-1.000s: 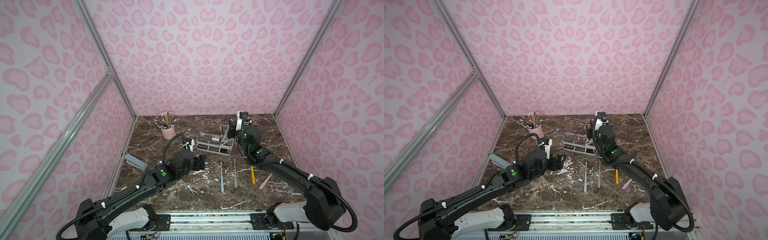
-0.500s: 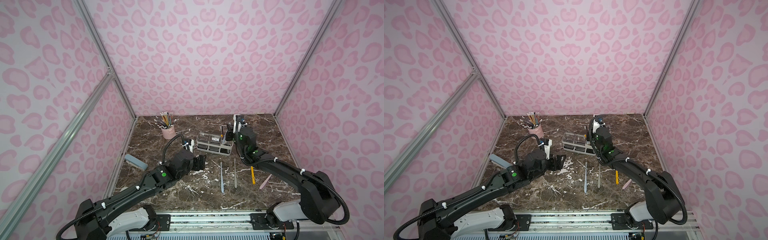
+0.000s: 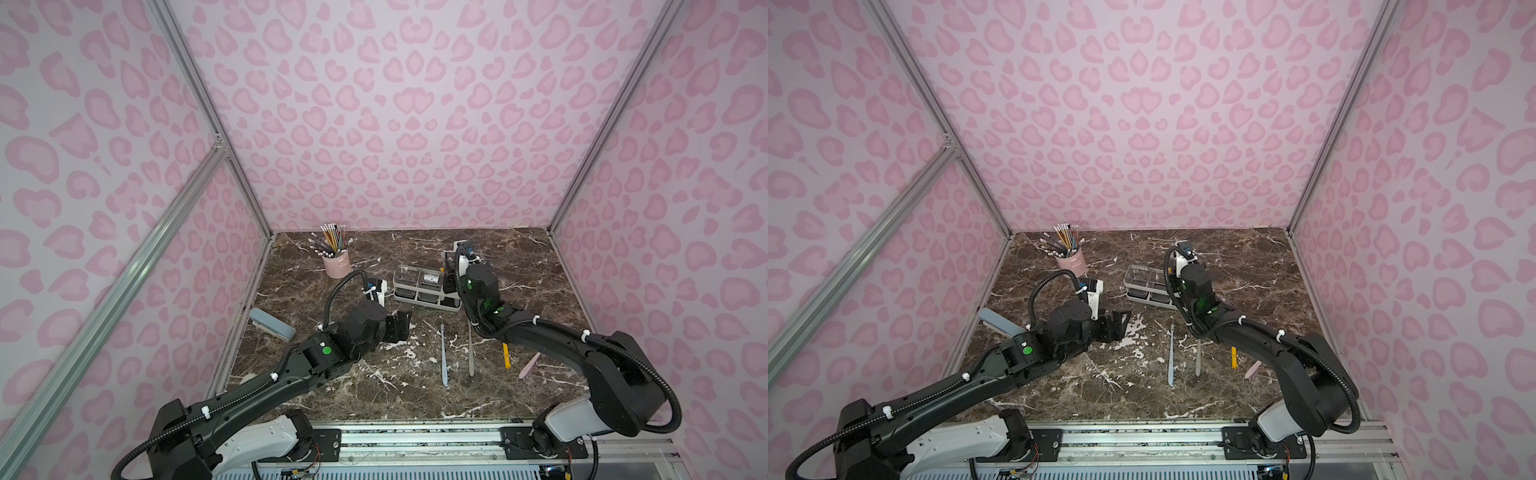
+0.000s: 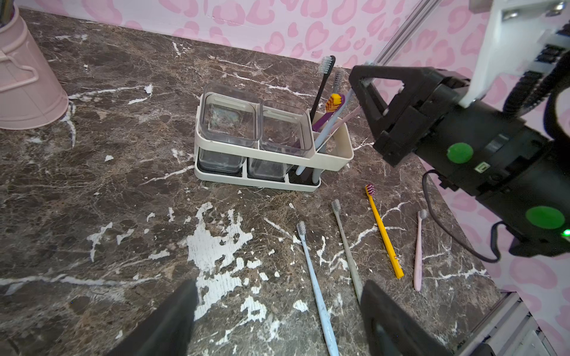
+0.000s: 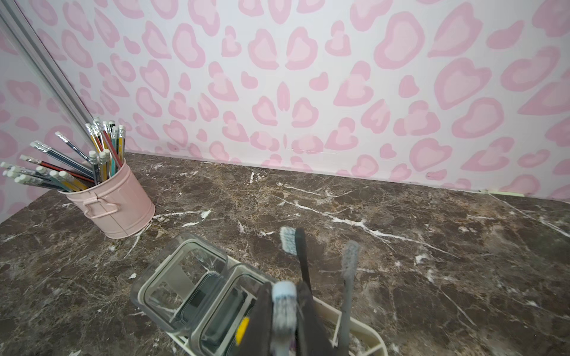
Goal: Place the toothbrush into the toothbrush holder
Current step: Place the toothbrush in the toothbrush holder.
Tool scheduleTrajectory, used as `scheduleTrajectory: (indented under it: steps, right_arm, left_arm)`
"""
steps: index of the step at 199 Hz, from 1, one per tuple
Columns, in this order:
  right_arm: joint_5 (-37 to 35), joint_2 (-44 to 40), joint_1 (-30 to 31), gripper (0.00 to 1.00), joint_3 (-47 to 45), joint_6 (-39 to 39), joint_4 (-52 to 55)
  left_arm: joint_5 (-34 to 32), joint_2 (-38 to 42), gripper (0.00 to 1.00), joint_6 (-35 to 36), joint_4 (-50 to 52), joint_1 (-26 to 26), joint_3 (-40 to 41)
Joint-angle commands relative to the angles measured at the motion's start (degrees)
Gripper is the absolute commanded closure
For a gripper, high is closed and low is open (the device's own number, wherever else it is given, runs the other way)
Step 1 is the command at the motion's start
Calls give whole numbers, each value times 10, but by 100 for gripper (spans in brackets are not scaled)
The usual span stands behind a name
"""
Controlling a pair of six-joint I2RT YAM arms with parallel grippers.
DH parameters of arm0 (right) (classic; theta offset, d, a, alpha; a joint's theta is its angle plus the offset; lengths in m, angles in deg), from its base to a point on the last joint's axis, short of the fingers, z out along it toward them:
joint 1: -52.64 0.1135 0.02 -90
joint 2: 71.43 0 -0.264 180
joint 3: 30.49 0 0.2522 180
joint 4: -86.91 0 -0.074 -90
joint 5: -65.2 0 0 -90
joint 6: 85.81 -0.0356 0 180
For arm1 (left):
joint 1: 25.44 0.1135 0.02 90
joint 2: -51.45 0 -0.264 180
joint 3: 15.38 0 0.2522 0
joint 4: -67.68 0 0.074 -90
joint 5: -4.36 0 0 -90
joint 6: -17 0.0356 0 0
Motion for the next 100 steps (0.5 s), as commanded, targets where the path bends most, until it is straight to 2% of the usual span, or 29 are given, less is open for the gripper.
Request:
scheduleTrajectory:
  steps: [1,76,100]
  right_arm:
    - [-17,4,4,100,-7,14,-41]
    - [-78,30,16,100,-38,30,-98]
    - [-78,35,17,100,-38,27,-104]
  left_arm:
    - [-7,4,15,-2,-26,1,2]
    - [-17,12,15,-2,-30,1,9]
    - [-18,13,15,-2,-31,1,10]
